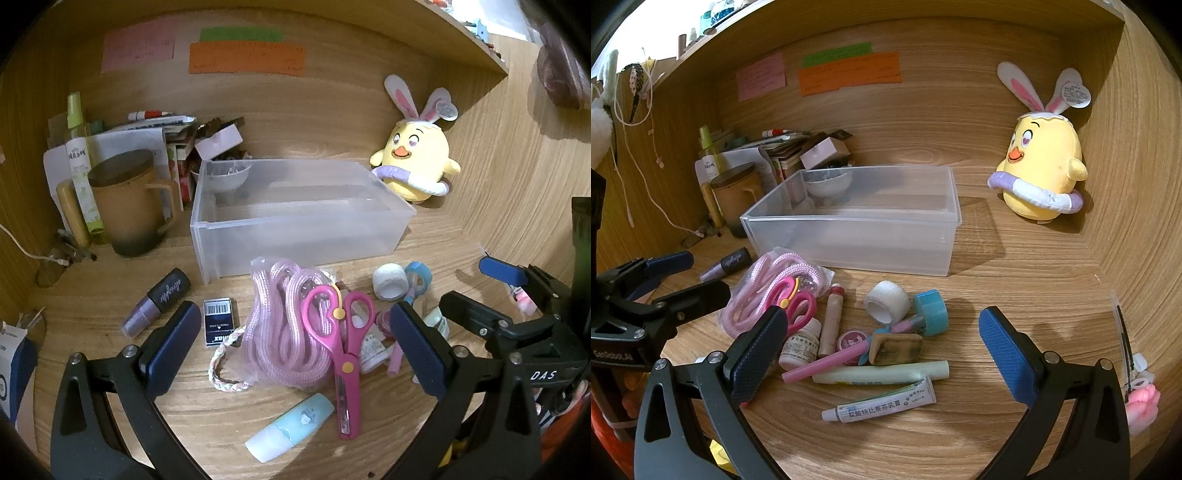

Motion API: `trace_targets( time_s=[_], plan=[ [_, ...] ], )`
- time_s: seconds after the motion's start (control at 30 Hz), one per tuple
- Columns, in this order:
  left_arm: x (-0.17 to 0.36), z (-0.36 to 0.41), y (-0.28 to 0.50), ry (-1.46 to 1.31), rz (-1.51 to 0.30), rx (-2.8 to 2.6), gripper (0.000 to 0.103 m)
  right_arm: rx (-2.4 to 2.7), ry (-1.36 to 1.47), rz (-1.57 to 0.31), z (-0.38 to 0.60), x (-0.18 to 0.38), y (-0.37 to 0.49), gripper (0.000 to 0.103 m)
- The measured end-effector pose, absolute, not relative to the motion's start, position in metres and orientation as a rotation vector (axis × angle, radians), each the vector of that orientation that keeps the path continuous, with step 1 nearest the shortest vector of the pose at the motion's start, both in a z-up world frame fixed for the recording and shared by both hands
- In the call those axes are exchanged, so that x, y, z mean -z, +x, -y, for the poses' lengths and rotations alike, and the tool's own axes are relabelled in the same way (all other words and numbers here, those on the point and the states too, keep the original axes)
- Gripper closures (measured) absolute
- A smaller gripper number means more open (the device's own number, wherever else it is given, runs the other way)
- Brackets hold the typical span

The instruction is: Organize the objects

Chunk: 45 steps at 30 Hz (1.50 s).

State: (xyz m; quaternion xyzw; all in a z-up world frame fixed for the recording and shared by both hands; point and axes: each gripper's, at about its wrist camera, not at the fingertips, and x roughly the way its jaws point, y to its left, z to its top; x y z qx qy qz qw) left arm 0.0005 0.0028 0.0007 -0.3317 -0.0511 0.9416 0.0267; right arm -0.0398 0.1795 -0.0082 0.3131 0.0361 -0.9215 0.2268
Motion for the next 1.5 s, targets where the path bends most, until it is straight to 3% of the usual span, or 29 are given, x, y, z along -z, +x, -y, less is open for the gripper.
trace_targets(
  time_s=[0.3,0.33,0.4,0.47,0.63,0.87,1.03,1.27,1.37,1.5],
  plan=[
    [0.007,0.006,-0.001,-1.034,0.209,-2.888,0.0,2.511,0.874,-0.096,-0.18,0.013,-0.045,0.0],
    [0.008,0.009,0.0,-1.029,0.211,-2.896,0.003,2.51,0.878,-0.099,-0.18,0.014,-0.047,0.0],
    [0.008,0.013,-0.001,-1.038,0.209,-2.902,0.019,2.508,0.888,-0.097,-0.181,0.016,-0.05,0.001],
    [0.009,0.024,-0.003,-1.053,0.222,-2.909,0.021,2.508,0.897,-0.094,-0.184,0.019,-0.054,0.001],
    [0.009,0.061,-0.009,-1.092,0.246,-2.982,0.025,2.517,0.927,-0.098,-0.194,0.021,-0.069,0.017],
    [0.03,0.111,-0.045,-1.298,0.258,-2.958,0.043,2.537,0.976,-0.118,-0.208,0.024,-0.092,0.036],
    [0.05,0.118,-0.07,-1.426,0.228,-2.871,0.051,2.491,1.064,-0.122,-0.21,0.034,-0.109,0.054],
    [0.066,0.114,-0.086,-1.483,0.143,-2.853,0.066,2.431,1.089,-0.119,-0.204,0.039,-0.111,0.063],
    [0.069,0.115,-0.086,-1.466,0.138,-2.863,0.076,2.41,1.101,-0.122,-0.199,0.042,-0.115,0.078],
    [0.068,0.113,-0.078,-1.454,0.149,-2.878,0.078,2.43,1.087,-0.12,-0.201,0.042,-0.119,0.086]
  ],
)
